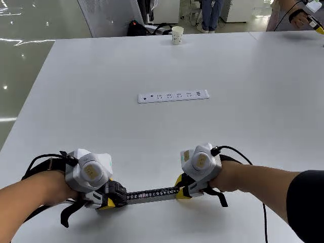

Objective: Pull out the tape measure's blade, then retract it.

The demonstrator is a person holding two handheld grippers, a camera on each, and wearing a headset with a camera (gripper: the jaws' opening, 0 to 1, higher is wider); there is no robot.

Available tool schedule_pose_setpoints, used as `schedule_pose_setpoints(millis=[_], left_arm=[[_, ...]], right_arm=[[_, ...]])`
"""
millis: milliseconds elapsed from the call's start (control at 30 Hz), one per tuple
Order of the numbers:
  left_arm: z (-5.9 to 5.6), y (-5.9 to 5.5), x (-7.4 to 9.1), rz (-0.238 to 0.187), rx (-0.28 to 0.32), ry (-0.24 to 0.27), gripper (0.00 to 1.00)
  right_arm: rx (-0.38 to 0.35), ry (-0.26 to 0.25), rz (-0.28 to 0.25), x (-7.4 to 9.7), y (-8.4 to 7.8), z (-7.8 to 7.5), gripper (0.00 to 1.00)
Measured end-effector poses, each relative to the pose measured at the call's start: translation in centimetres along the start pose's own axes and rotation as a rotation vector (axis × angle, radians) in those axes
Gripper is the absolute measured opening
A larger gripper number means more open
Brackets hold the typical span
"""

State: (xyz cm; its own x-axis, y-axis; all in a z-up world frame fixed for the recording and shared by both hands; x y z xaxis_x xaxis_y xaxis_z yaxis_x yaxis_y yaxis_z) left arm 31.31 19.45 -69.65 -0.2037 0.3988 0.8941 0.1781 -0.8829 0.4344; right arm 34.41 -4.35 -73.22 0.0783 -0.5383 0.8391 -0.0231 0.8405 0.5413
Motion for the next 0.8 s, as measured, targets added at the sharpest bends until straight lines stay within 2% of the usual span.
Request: schedule_pose_setpoints(millis=[800], left_arm=[[-0.01,0.01,0.02,-0.004,0.002,0.004,0.31]], right_arm=[[0.012,-0.001,0.009,0.55,-0.76,-0.12,0.09]])
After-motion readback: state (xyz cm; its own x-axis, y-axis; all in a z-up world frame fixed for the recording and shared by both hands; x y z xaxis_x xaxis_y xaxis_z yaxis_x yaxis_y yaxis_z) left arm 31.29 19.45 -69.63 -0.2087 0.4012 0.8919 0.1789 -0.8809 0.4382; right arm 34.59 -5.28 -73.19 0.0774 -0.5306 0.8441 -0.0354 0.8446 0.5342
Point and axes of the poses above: the centre of the closed fingertips' face, and the gripper's own axes: x roughly backward along the fingers, z roughly to its left, y roughly out of its top, the point moved 9 cm from there along x, roughly backward along the fingers, and after that the axes turned 1 degree about y, right-handed, at the moved point
